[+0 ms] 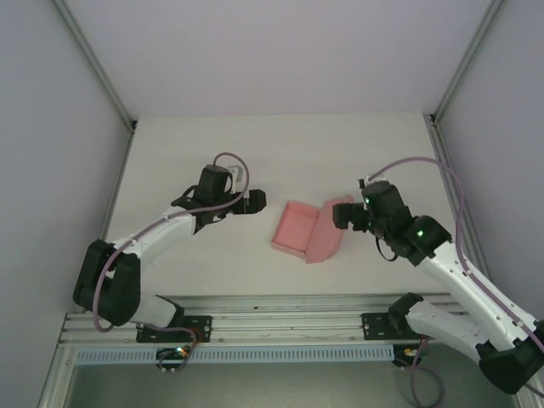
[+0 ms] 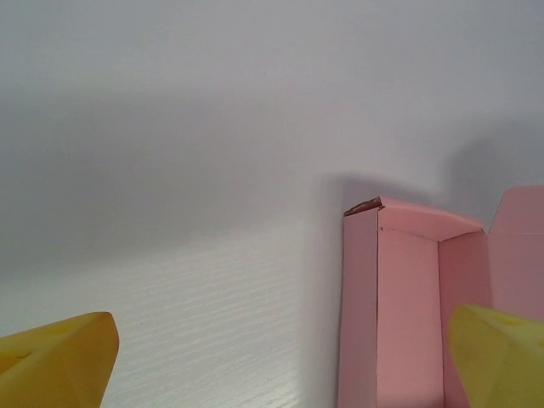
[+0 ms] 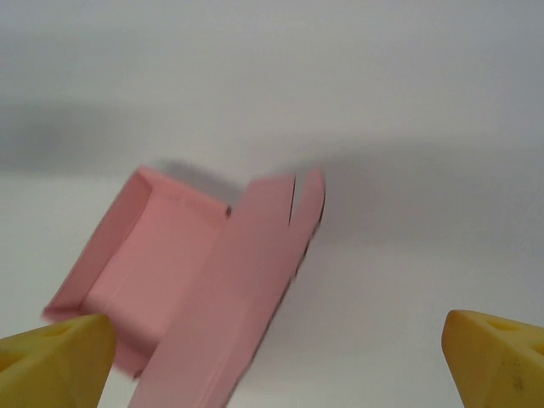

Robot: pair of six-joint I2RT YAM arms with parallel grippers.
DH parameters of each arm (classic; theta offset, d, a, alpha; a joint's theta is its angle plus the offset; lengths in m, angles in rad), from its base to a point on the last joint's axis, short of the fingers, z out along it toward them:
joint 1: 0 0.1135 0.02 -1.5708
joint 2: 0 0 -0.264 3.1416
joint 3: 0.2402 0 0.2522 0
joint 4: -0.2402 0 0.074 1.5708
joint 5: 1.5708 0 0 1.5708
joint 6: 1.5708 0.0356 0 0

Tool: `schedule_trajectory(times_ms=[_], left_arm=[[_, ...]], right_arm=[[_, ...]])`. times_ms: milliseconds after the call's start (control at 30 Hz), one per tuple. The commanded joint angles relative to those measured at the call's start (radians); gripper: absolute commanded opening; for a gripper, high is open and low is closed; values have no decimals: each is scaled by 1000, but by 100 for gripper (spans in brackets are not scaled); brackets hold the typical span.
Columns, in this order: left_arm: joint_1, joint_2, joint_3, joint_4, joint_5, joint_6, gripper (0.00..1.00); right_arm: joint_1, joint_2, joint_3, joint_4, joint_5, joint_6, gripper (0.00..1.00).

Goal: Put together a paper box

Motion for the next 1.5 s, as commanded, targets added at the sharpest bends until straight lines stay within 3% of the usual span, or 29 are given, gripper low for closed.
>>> schedule_trajectory(times_ms=[0,67,133,233,333,433,500,600,667,867,967,1100,1167,1367,1467], left_arm=[[9,33,40,-2,3,9,100],[9,48,53,-7,22,15,100],[9,50,53,-3,29,13,100],[9,39,47,-2,23,13,100],[9,29,48,-5,25,22,100],[9,23,61,-24,14,37,100],[9,18,67,-34,11,49,100],[11,-1,64,-37,14,61,100],[14,-21,57,-35,23,71,100],[21,-68,25,-21,104,162,100],[28,-69,22,2,141,187,100],[27,-68,34,-19,220,307,99],[27,-54,58,-68,205,357,96],[-6,28,179,-250,138,500,71],[-52,44,197,-252,82,569,71]], right_arm=[[3,43,-71,56,-177,166,96],[2,123,-69,76,-211,167,93],[3,196,-48,75,-234,172,84],[4,238,-36,130,-318,150,59],[2,247,-12,126,-308,71,23],[-13,290,46,80,-268,-65,9],[-35,337,82,83,-314,-183,3],[-79,429,145,90,-427,-398,0],[-99,516,253,5,-504,-582,6],[-86,725,542,-237,-593,-1222,4],[-86,819,661,-329,-591,-1439,3],[-82,995,900,-538,-566,-1572,6],[-80,1055,976,-580,-564,-1584,6],[-59,1106,1023,-555,-502,-1568,8],[-51,1099,1013,-514,-497,-1543,13]])
